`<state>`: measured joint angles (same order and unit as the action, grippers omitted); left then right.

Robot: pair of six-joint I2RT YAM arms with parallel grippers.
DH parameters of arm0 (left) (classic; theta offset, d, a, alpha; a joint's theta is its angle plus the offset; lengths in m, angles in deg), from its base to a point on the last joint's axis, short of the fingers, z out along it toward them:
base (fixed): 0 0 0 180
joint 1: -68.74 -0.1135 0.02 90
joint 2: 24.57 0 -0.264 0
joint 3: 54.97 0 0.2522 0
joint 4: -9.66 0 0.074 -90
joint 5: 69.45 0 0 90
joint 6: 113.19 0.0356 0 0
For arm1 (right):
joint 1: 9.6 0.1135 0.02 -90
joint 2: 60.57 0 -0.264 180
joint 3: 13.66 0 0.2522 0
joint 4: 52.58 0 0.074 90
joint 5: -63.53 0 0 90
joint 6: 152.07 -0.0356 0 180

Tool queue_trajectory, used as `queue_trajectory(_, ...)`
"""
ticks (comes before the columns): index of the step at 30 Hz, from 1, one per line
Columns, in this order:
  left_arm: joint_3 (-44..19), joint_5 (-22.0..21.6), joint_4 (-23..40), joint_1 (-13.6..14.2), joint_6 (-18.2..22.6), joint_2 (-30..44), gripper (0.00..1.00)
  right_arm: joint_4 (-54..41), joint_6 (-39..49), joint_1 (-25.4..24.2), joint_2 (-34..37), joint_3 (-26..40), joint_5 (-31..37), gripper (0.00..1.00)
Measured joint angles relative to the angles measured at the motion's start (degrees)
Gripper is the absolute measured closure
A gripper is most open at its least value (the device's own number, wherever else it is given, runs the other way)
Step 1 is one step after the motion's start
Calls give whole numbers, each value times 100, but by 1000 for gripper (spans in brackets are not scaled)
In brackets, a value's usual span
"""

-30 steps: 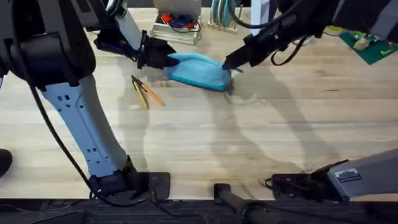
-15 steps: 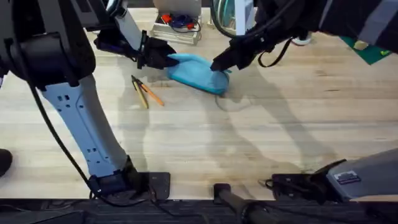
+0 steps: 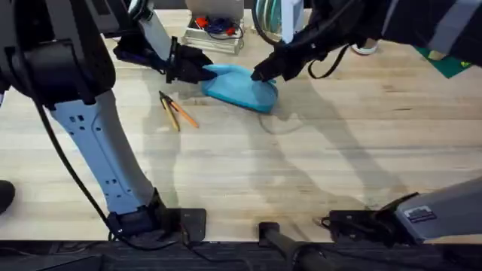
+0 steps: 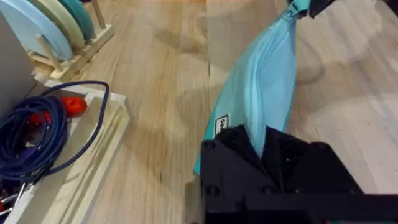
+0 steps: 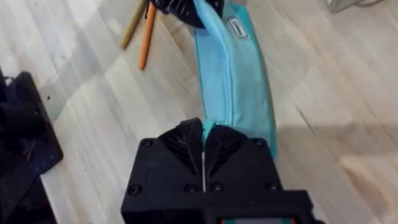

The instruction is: Unzip the bag, pick up the pens from the table one at a time and place them inside, then zip the bag closed.

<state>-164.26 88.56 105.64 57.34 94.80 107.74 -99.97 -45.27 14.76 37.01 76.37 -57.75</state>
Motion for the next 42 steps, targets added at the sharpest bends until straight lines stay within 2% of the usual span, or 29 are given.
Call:
queue_trajectory(21, 0, 11, -2, -26, 0, 0, 959, 546, -11, 185, 96, 0, 44, 971)
queue_trajectory(42, 0, -4, 7, -24, 1, 0, 959, 1431, -9, 442, 553, 28, -46, 971)
